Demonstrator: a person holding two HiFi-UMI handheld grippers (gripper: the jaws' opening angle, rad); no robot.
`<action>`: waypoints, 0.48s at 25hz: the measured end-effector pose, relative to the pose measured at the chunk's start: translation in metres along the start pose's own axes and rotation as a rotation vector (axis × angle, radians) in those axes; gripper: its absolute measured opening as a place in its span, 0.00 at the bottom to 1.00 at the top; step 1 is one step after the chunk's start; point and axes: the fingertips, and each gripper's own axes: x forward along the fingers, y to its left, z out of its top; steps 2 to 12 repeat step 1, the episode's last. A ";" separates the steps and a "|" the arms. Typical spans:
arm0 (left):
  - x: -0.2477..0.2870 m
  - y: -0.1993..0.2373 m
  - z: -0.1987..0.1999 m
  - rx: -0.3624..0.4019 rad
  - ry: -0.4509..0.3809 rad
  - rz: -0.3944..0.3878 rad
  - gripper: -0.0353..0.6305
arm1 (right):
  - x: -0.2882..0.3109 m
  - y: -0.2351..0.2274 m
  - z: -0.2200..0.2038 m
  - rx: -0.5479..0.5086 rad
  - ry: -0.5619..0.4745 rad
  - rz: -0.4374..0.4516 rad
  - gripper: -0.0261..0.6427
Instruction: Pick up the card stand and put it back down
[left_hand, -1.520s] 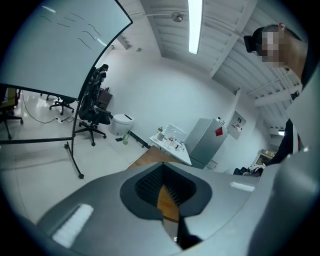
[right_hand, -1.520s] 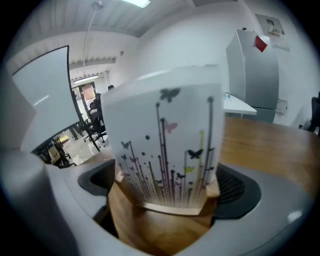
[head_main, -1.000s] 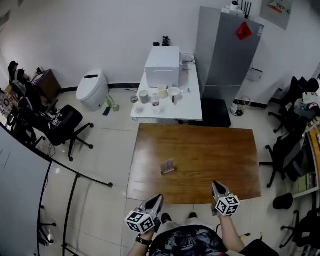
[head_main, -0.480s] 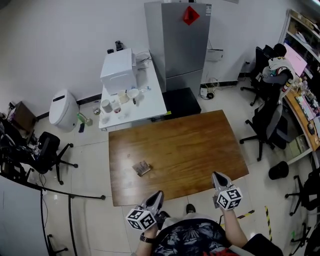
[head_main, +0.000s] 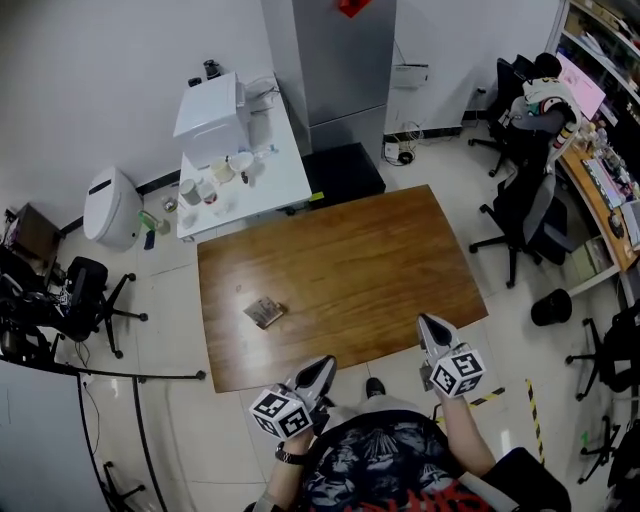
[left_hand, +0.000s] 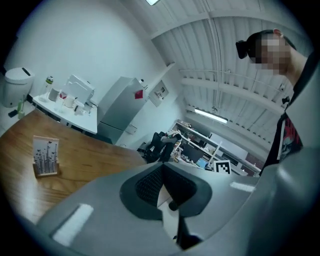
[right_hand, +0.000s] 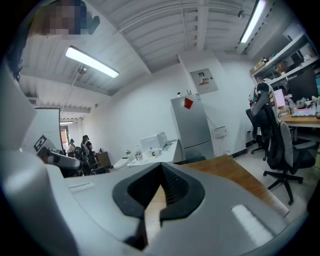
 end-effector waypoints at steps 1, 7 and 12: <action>0.010 -0.003 0.001 0.014 0.005 -0.023 0.06 | 0.006 -0.003 0.007 -0.002 -0.015 0.015 0.04; 0.010 -0.003 0.001 0.014 0.005 -0.023 0.06 | 0.006 -0.003 0.007 -0.002 -0.015 0.015 0.04; 0.010 -0.003 0.001 0.014 0.005 -0.023 0.06 | 0.006 -0.003 0.007 -0.002 -0.015 0.015 0.04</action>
